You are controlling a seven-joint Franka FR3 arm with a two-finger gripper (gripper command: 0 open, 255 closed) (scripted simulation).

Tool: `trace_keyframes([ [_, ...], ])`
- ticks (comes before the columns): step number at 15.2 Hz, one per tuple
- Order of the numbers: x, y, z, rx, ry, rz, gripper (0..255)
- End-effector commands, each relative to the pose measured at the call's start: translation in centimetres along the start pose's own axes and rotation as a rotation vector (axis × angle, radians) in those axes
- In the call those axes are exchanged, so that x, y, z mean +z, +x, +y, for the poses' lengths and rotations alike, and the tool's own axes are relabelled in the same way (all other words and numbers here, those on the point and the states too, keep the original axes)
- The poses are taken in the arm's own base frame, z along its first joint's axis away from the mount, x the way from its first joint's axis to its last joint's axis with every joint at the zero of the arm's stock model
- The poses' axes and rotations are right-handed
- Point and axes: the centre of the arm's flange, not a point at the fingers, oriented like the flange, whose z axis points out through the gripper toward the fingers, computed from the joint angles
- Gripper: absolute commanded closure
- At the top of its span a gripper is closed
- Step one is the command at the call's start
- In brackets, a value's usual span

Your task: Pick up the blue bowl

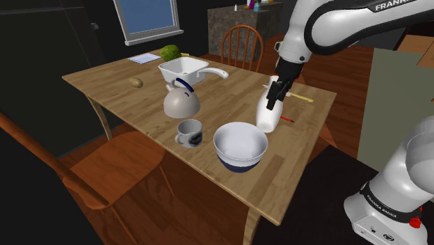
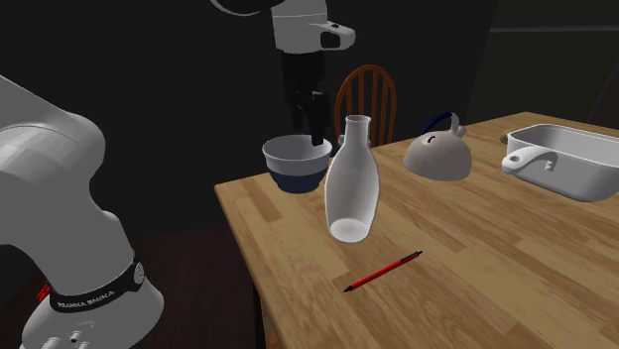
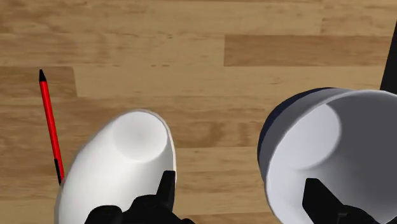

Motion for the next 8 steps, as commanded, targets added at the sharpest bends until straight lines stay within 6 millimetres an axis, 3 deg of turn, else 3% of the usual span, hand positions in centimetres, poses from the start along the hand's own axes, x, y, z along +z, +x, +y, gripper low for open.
trace_keyframes([
  [1, 2.2, 0.8, -0.8, -0.013, 0.027, -0.002, 0],
  [7, 8.7, 2.9, -3.9, -0.054, 0.108, -0.015, 0],
  [8, 8.9, 2.9, -4.0, -0.056, 0.111, -0.016, 0],
])
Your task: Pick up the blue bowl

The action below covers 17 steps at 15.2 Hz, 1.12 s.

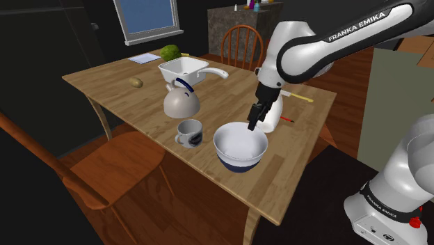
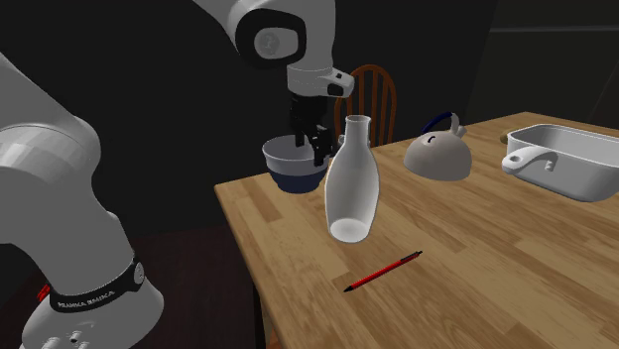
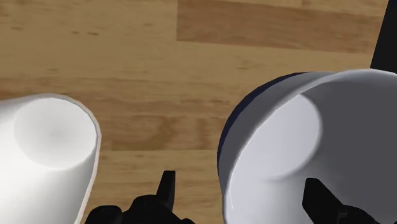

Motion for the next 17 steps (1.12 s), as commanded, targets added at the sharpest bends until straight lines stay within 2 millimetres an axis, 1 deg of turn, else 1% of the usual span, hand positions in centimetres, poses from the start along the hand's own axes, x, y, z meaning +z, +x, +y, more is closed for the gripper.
trace_keyframes([
  [1, 1.2, 0.2, -0.2, -0.004, 0.008, 0.000, 0],
  [6, 3.7, -0.1, 0.3, -0.004, 0.008, 0.000, 0],
  [7, 4.6, -0.1, 0.4, -0.004, 0.008, 0.000, 0],
  [9, 4.6, -0.1, 0.4, -0.004, 0.008, 0.000, 0],
  [10, 4.5, -0.1, 0.4, -0.004, 0.008, 0.000, 255],
  [17, 4.5, -0.1, 0.5, -0.004, 0.008, 0.000, 255],
])
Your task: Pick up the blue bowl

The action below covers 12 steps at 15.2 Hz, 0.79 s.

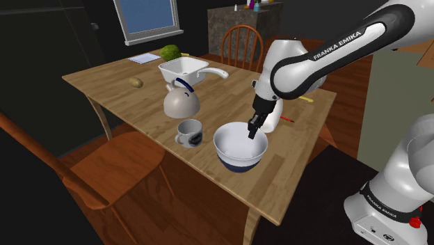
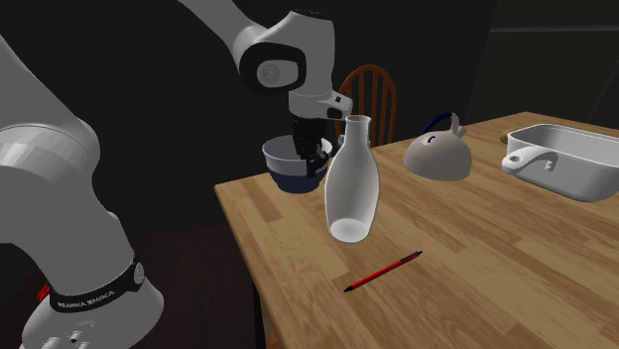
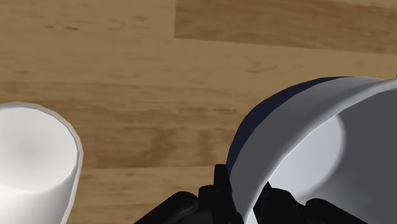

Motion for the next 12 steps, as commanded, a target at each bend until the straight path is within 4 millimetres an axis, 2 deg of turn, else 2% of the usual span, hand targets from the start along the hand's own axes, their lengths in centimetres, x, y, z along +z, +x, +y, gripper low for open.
trace_keyframes([
  [1, 0.0, 0.0, 0.0, 0.000, 0.000, 0.000, 255],
  [2, 0.1, 0.0, 0.0, 0.000, 0.000, 0.000, 255],
  [12, -5.1, 0.4, -1.0, 0.000, 0.000, 0.000, 255],
])
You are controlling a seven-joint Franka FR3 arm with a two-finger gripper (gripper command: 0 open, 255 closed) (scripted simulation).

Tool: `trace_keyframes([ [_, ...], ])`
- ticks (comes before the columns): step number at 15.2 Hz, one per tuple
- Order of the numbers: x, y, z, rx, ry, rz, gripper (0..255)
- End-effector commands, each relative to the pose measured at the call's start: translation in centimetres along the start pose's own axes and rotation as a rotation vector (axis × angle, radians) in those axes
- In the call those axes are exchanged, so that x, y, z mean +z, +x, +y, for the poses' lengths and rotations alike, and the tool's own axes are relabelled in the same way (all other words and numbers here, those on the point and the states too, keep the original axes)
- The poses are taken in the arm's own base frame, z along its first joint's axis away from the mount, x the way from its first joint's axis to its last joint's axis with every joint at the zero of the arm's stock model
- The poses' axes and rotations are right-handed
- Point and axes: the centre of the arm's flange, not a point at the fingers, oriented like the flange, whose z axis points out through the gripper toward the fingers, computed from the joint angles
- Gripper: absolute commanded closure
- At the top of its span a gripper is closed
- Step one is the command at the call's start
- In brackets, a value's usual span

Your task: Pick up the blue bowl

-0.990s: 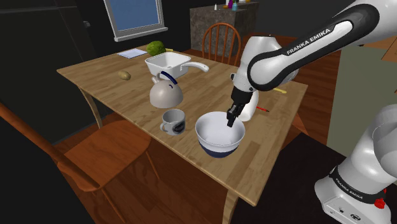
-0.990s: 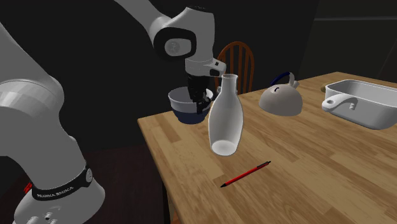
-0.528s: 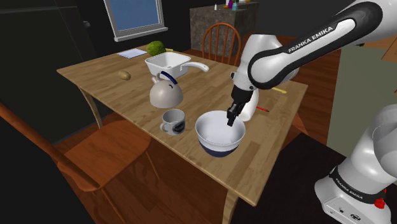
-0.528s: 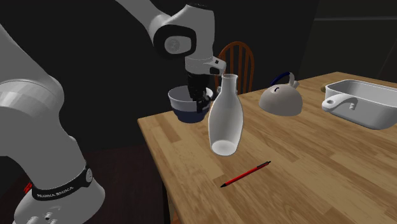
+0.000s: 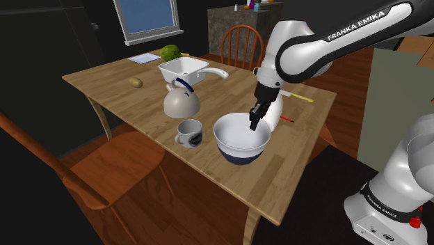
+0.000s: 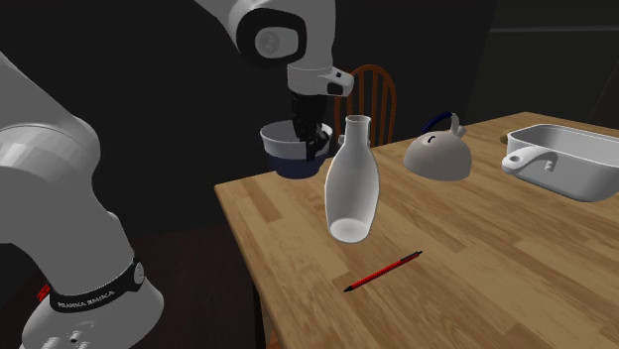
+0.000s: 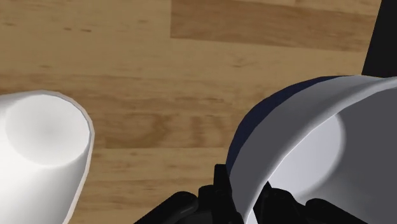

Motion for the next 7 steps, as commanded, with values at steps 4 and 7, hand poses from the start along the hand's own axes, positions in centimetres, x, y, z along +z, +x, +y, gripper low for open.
trace_keyframes([
  [4, -2.6, 0.3, -0.5, 0.000, 0.000, 0.000, 255],
  [7, -3.2, 0.3, -0.6, 0.000, 0.000, 0.000, 255],
])
